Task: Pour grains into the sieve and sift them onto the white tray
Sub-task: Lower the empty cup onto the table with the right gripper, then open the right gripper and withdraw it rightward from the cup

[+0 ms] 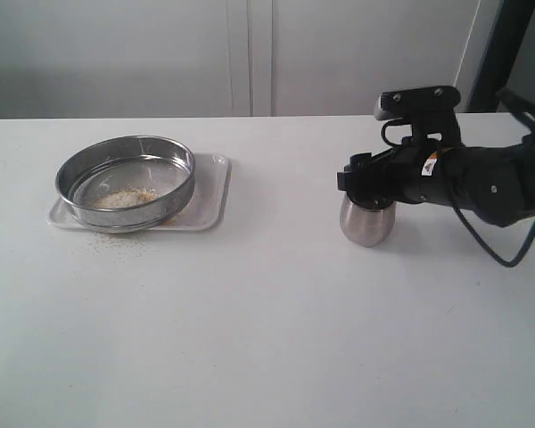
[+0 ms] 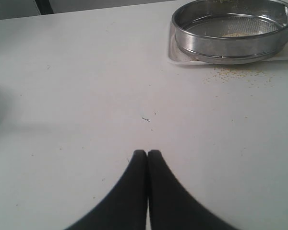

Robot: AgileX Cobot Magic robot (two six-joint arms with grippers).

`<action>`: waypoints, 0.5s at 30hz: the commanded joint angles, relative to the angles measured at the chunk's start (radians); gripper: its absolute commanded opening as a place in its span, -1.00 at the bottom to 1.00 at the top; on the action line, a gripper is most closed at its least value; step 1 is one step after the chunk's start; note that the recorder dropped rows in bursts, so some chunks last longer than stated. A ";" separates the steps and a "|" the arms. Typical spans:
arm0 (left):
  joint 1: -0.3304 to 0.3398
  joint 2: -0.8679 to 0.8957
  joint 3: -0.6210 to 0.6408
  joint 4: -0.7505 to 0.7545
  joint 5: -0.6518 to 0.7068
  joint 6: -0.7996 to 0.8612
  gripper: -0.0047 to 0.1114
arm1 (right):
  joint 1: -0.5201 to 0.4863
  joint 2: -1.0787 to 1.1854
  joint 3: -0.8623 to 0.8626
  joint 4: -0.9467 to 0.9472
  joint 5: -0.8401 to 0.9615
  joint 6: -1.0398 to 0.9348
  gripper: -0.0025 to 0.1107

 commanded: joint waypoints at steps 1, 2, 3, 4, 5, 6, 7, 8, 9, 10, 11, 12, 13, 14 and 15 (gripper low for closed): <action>-0.005 -0.003 -0.003 0.000 -0.002 0.000 -0.92 | -0.006 -0.119 0.000 0.002 0.095 0.005 0.21; -0.005 -0.003 -0.003 0.000 -0.002 0.000 -0.92 | -0.006 -0.138 0.000 0.002 0.124 0.005 0.14; -0.005 -0.003 -0.003 0.000 -0.002 0.000 -0.92 | -0.006 -0.158 0.000 0.002 0.155 0.005 0.05; -0.005 -0.003 -0.003 0.000 -0.002 0.000 -0.92 | -0.006 -0.174 0.000 0.002 0.186 0.004 -0.07; -0.005 -0.003 -0.003 0.000 -0.002 0.000 -0.92 | -0.006 -0.185 0.000 0.002 0.214 -0.002 -0.18; -0.005 -0.003 -0.003 0.000 -0.002 0.000 -0.92 | -0.006 -0.193 0.000 0.002 0.256 -0.004 -0.34; -0.005 -0.003 -0.003 0.000 -0.002 0.000 -0.92 | -0.006 -0.202 0.000 -0.005 0.309 -0.016 -0.50; -0.005 -0.003 -0.003 0.000 -0.002 0.000 -0.92 | -0.008 -0.204 0.000 -0.017 0.353 -0.033 -0.64; -0.005 -0.003 -0.003 0.000 -0.002 0.000 -0.92 | -0.008 -0.205 0.000 -0.029 0.410 -0.048 -0.80; -0.005 -0.003 -0.003 0.000 -0.002 0.000 -0.92 | -0.008 -0.205 0.000 -0.043 0.465 -0.059 -0.94; -0.005 -0.003 -0.003 0.000 -0.002 0.000 -0.92 | -0.011 -0.205 0.000 -0.050 0.506 -0.060 -0.95; -0.005 -0.003 -0.003 0.000 -0.002 0.000 -0.92 | -0.020 -0.205 0.000 -0.051 0.563 -0.060 -0.96; -0.005 -0.003 -0.003 0.000 -0.002 0.000 -0.92 | -0.027 -0.205 0.000 -0.051 0.599 -0.060 -0.96; -0.005 -0.003 -0.003 0.000 -0.002 0.000 -0.92 | -0.034 -0.208 0.000 -0.051 0.641 -0.057 -0.96; -0.005 -0.003 -0.003 0.000 -0.002 0.000 -0.92 | -0.046 -0.213 0.000 -0.051 0.678 -0.057 -0.96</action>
